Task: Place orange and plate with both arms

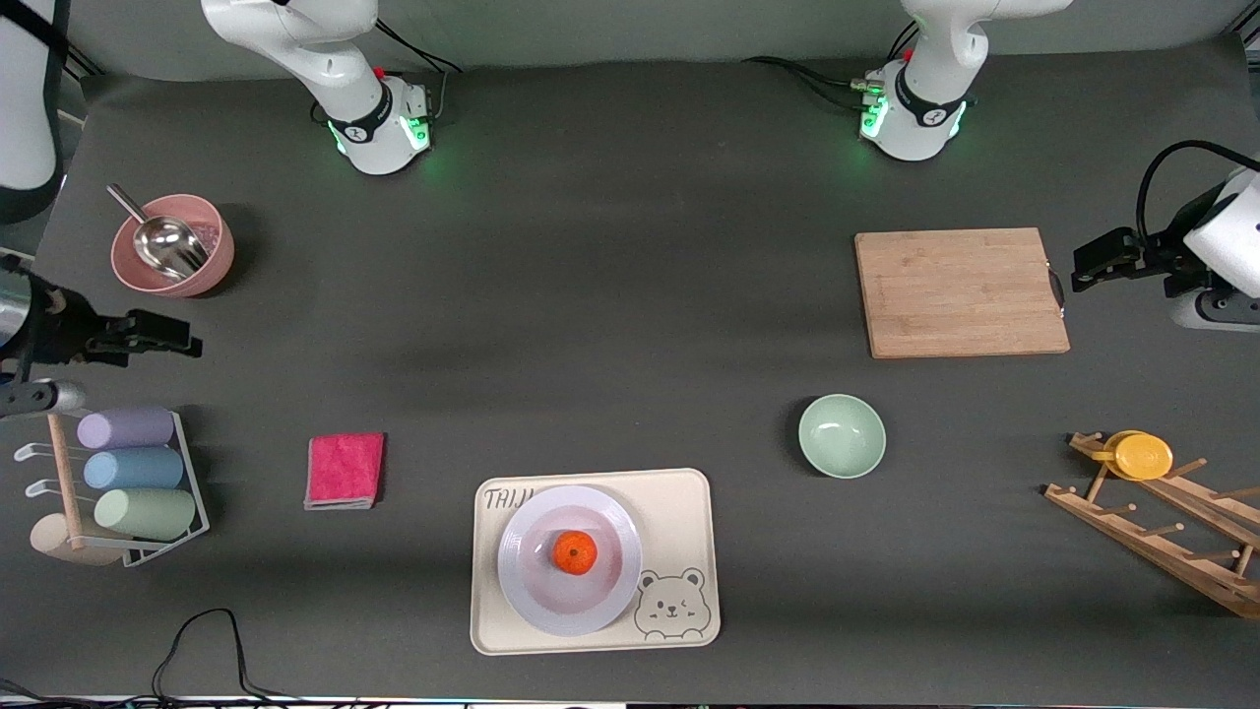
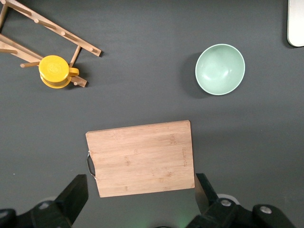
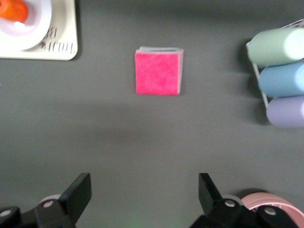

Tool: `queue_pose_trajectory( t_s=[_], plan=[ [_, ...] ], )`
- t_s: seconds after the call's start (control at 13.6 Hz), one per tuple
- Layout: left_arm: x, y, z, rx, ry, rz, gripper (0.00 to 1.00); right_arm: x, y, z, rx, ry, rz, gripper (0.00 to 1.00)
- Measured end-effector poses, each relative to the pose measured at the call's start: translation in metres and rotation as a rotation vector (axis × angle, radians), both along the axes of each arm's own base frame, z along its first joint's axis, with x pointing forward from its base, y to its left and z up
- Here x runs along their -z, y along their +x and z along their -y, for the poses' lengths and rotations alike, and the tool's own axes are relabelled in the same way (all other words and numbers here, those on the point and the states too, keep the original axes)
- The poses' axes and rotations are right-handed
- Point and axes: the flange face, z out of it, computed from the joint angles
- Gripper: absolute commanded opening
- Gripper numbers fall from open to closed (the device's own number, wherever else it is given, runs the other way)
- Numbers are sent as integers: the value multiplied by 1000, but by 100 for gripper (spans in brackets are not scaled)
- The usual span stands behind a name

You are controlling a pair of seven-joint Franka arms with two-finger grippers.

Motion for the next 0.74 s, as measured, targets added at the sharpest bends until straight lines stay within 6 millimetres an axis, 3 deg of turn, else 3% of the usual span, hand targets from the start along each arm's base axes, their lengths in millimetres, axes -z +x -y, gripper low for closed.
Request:
queue_pose_trajectory(
  t_s=[0.15, 0.37, 0.59, 0.74],
  plan=[
    [0, 0, 0, 0, 0, 0, 100, -6, -22, -10, -18, 8, 0, 100],
    [0, 0, 0, 0, 0, 0, 100, -30, -45, -28, -16, -8, 33, 100],
    [0, 0, 0, 0, 0, 0, 100, -44, -52, -52, -45, -71, 66, 100],
    [0, 0, 0, 0, 0, 0, 100, -48, -53, -49, -40, -74, 73, 100]
  ],
)
